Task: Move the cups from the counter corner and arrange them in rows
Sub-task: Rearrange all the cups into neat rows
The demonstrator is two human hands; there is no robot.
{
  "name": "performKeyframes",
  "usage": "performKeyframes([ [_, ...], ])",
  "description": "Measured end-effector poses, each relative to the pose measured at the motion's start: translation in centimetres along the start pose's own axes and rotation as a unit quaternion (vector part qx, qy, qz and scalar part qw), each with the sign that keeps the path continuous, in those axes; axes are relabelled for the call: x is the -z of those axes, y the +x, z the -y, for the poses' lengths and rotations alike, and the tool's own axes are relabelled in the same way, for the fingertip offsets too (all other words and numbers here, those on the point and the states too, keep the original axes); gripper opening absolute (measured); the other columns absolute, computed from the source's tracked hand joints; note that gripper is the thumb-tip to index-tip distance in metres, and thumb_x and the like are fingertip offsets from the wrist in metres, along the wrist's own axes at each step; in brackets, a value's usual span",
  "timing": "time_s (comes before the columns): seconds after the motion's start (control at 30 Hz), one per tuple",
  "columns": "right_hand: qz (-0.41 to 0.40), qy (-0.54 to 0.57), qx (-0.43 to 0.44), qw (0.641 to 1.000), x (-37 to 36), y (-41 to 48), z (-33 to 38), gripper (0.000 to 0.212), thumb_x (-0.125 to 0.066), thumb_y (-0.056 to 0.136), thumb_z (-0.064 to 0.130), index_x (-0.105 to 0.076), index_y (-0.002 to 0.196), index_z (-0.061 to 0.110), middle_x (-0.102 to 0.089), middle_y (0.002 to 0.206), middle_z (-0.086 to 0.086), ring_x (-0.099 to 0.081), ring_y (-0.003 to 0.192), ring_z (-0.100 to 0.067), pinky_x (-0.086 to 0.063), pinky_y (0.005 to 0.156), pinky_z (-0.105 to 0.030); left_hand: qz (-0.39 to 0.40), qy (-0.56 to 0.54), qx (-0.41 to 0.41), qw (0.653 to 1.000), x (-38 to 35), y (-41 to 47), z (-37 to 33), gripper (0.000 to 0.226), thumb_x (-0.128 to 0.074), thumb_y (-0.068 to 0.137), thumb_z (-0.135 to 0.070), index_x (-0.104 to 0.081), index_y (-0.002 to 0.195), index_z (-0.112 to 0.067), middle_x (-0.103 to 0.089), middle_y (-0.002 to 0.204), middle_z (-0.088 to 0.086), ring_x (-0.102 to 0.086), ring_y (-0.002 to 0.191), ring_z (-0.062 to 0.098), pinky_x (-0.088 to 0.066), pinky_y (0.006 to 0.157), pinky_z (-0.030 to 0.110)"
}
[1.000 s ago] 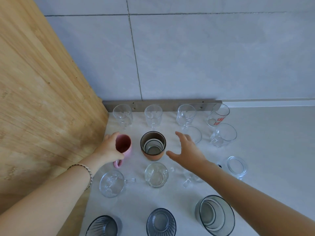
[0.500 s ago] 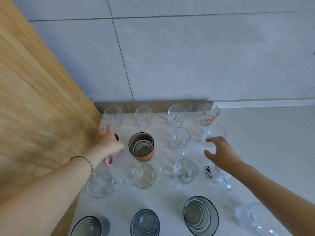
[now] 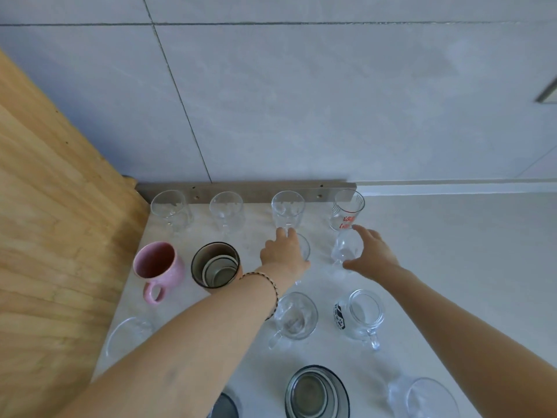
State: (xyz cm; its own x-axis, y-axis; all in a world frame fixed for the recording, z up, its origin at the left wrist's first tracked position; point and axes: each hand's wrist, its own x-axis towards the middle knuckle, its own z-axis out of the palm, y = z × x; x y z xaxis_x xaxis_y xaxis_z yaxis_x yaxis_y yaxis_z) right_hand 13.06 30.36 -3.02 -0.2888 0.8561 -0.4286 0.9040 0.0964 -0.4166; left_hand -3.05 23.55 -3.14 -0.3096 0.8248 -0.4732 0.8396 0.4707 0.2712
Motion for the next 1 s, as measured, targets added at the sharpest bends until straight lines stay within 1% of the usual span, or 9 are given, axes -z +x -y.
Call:
performKeyframes([
  [0.1,0.056,-0.045,0.049,0.996,0.1,-0.1,-0.5,0.092,-0.075,0.069,0.013,-0.027,0.145,0.033,-0.024,0.151,0.001,-0.037,0.132,-0.029,-0.04,0.106,-0.042,-0.019,-0.004,-0.009,1.0,0.0,0.5,0.5,0.076,-0.063,0.08,-0.042,-0.026,0.141,-0.017,-0.032,0.141,0.007,-0.047,0.119,0.035,-0.044,0.086,0.038],
  [0.17,0.07,-0.054,0.051,0.995,-0.2,-0.3,-0.8,0.094,-0.076,0.07,0.019,-0.023,0.145,0.037,-0.019,0.15,0.0,-0.033,0.133,-0.031,-0.039,0.106,-0.045,-0.012,-0.012,-0.025,1.0,0.0,0.8,1.0,0.076,-0.066,0.077,-0.044,-0.03,0.139,-0.019,-0.035,0.137,0.005,-0.049,0.117,0.034,-0.044,0.085,0.038],
  [0.23,0.04,-0.01,0.032,0.999,-0.5,-0.2,-0.9,0.097,-0.077,0.072,0.033,-0.017,0.147,0.034,-0.021,0.149,-0.003,-0.037,0.131,-0.032,-0.038,0.106,-0.043,-0.012,-0.017,-0.043,0.999,-0.1,0.8,1.5,0.077,-0.067,0.075,-0.044,-0.031,0.139,-0.021,-0.036,0.137,0.004,-0.048,0.118,0.034,-0.045,0.087,0.039],
  [0.3,0.009,0.0,0.02,1.0,-0.9,-0.1,-0.7,0.096,-0.075,0.074,0.04,-0.017,0.149,0.026,-0.026,0.147,-0.005,-0.044,0.127,-0.03,-0.04,0.104,-0.039,-0.01,-0.03,-0.054,0.998,-0.2,0.6,1.7,0.08,-0.068,0.075,-0.042,-0.029,0.142,-0.023,-0.032,0.143,0.002,-0.045,0.122,0.034,-0.043,0.093,0.039],
  [0.4,-0.021,-0.005,-0.001,1.0,-1.3,-0.4,-0.4,0.089,-0.074,0.075,0.04,-0.026,0.147,0.019,-0.033,0.143,-0.007,-0.051,0.121,-0.031,-0.042,0.1,-0.036,-0.001,-0.043,-0.076,0.996,-0.2,0.2,2.1,0.082,-0.07,0.075,-0.04,-0.028,0.143,-0.024,-0.029,0.147,0.001,-0.041,0.126,0.034,-0.042,0.098,0.04],
  [0.5,-0.026,-0.002,-0.017,1.0,-1.5,-1.1,-0.7,0.087,-0.076,0.074,0.039,-0.03,0.144,0.019,-0.035,0.14,-0.007,-0.054,0.117,-0.031,-0.045,0.098,-0.036,0.013,-0.034,-0.096,0.995,-0.4,-0.1,2.3,0.082,-0.07,0.075,-0.039,-0.028,0.144,-0.024,-0.028,0.147,0.001,-0.039,0.126,0.034,-0.042,0.1,0.04],
  [0.7,-0.03,-0.009,-0.028,0.999,-1.7,-1.8,-1.5,0.088,-0.075,0.073,0.044,-0.03,0.145,0.02,-0.036,0.14,-0.006,-0.053,0.118,-0.03,-0.045,0.096,-0.035,-0.008,-0.05,-0.07,0.996,-1.1,-0.9,2.0,0.079,-0.067,0.078,-0.04,-0.026,0.144,-0.022,-0.029,0.144,0.002,-0.04,0.124,0.034,-0.042,0.092,0.035],
  [0.83,-0.044,0.009,-0.024,0.999,-1.9,-1.6,-1.4,0.09,-0.075,0.073,0.046,-0.029,0.146,0.02,-0.036,0.142,-0.005,-0.054,0.117,-0.029,-0.046,0.094,-0.035,-0.016,-0.063,-0.065,0.996,-1.0,-0.9,1.8,0.079,-0.067,0.078,-0.04,-0.027,0.144,-0.021,-0.029,0.144,0.002,-0.038,0.125,0.033,-0.042,0.093,0.036],
  [1.0,-0.056,0.023,-0.024,0.998,-2.3,-1.1,-1.1,0.09,-0.073,0.076,0.043,-0.025,0.148,0.018,-0.033,0.143,-0.006,-0.049,0.123,-0.029,-0.044,0.099,-0.035,-0.02,-0.05,-0.063,0.997,-0.8,-0.5,1.5,0.078,-0.066,0.08,-0.039,-0.026,0.144,-0.019,-0.028,0.145,0.003,-0.038,0.126,0.034,-0.042,0.093,0.036],
])
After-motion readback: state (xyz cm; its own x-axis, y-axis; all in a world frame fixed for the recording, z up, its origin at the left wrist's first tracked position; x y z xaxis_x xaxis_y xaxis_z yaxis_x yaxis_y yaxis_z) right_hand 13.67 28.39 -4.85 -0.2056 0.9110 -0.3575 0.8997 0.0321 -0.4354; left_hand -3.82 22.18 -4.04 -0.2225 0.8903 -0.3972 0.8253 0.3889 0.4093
